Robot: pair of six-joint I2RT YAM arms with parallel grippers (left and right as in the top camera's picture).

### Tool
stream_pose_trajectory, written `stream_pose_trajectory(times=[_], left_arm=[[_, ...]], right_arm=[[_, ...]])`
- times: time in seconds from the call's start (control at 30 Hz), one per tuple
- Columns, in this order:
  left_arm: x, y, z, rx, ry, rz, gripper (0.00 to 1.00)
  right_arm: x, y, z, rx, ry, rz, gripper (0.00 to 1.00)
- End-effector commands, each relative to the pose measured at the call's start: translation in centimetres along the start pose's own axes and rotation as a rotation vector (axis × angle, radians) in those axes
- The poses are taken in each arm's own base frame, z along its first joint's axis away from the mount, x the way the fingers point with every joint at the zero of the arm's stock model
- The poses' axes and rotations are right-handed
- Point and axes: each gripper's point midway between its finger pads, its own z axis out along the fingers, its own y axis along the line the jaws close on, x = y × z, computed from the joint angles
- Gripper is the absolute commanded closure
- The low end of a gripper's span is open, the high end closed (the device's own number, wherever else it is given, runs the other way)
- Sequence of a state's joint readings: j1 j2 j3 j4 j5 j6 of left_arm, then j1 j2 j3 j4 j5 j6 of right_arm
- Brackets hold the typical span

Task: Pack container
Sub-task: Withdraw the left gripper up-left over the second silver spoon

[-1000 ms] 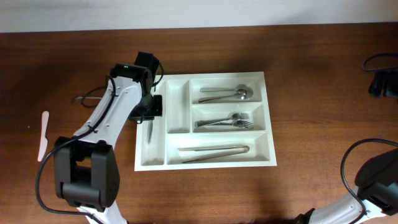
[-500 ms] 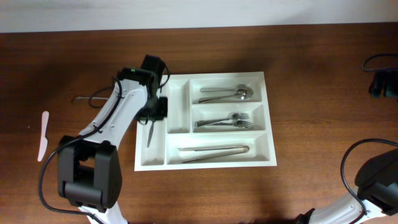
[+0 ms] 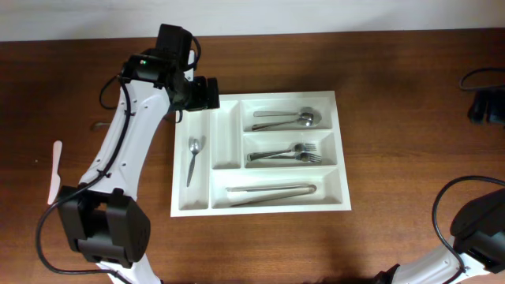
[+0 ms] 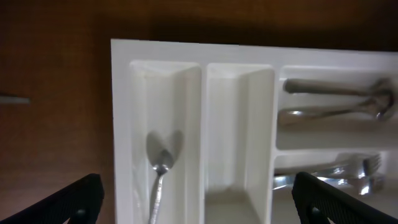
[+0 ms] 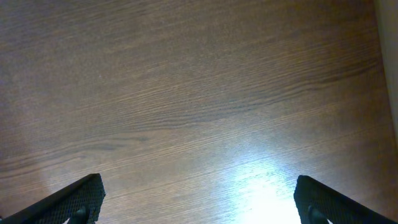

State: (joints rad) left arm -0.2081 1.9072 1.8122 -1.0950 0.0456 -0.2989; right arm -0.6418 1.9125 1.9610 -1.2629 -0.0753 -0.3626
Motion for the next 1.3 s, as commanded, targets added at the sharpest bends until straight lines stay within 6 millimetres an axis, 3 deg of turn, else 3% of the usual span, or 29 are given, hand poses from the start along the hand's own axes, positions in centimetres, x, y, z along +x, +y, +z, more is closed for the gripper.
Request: stream_pose_trajectory(times=[0.0, 0.2, 0.33, 0.5, 0.8, 1.0, 1.1, 1.27], left_arm=[[-1.3, 1.1, -1.1, 0.026, -0.031, -0.265, 0.01], [-4.4, 6.8, -3.1, 0.048, -0.107, -0.715, 0.01], [-6.1, 8.6, -4.8, 0.138, -0.132, -0.789, 0.01], [-5.9, 8.5, -5.0, 0.183, -0.103, -0.812, 0.01], [-11.3, 6.1, -7.2, 0.31, -0.301, -0.831, 0.0], [-13.0, 7.0, -8.5, 0.248, -0.401, -0.86, 0.0], [-12.2, 8.5, -7.0, 0.151, -0.361, -0.909, 0.0], [-7.4, 12.6, -2.5, -0.041, -0.119, -1.017, 0.0]], right_arm=[[0.1, -0.3, -0.1, 0.004, -0.001, 0.014, 0.01], [0.1, -0.3, -0.1, 0.004, -0.001, 0.014, 0.01], [0.1, -0.3, -0.1, 0.004, -0.001, 0.014, 0.01], [0.1, -0.3, -0.1, 0.004, -0.001, 0.014, 0.01], [0.1, -0.3, -0.1, 0.004, -0.001, 0.014, 0.01], [0.1, -0.3, -0.1, 0.004, -0.001, 0.014, 0.01], [0.1, -0.3, -0.1, 0.004, -0.001, 0.014, 0.01], [0.1, -0.3, -0.1, 0.004, -0.001, 0.014, 0.01]])
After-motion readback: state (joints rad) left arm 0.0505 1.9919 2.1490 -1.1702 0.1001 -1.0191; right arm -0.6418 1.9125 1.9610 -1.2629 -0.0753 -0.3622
